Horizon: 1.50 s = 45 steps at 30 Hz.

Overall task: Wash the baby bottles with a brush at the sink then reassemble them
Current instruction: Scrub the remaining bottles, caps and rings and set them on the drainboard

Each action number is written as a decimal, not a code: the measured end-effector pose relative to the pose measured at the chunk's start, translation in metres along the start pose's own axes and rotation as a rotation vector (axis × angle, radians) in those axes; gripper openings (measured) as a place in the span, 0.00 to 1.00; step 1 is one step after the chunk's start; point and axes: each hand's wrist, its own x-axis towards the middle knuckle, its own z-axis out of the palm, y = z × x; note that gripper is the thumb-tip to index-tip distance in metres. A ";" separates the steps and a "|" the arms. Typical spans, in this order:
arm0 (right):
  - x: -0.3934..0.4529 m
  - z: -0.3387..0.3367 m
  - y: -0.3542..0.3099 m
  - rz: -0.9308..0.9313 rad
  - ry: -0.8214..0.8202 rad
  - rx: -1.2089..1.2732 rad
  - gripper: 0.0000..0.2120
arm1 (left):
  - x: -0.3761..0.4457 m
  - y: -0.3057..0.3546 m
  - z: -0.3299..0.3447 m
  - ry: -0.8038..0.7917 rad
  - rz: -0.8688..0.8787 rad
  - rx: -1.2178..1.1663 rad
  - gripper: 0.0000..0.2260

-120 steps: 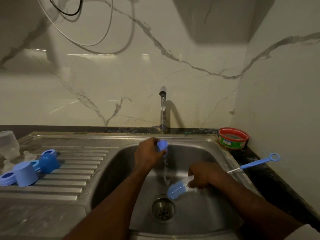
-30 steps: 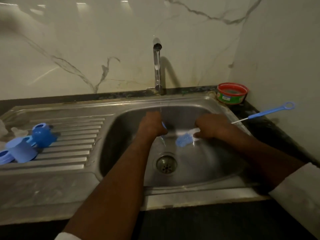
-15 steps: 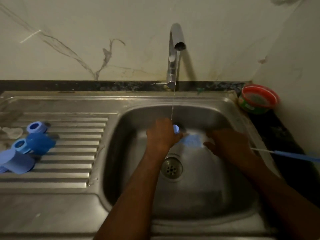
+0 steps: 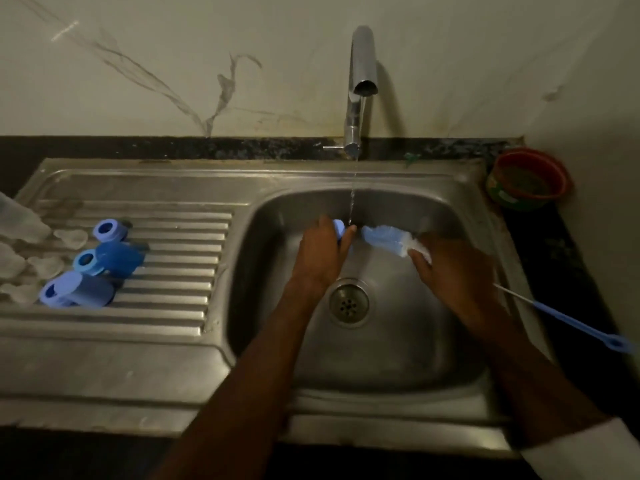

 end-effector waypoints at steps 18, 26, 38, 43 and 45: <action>-0.033 -0.103 -0.038 0.093 -0.076 0.082 0.15 | 0.082 0.094 -0.074 -0.063 -0.684 -1.049 0.04; -0.032 -0.123 -0.047 0.200 -0.090 0.143 0.11 | 0.073 0.085 -0.077 -0.031 -0.049 -0.123 0.21; -0.055 -0.149 -0.071 0.286 -0.067 0.306 0.21 | 0.034 0.065 -0.126 -0.349 -0.254 -0.287 0.29; -0.071 -0.159 -0.079 0.307 -0.031 0.307 0.21 | 0.015 0.054 -0.142 -0.196 0.087 -0.090 0.33; -0.075 -0.168 -0.086 0.326 0.000 0.344 0.20 | 0.011 0.059 -0.160 -0.126 0.150 -0.087 0.28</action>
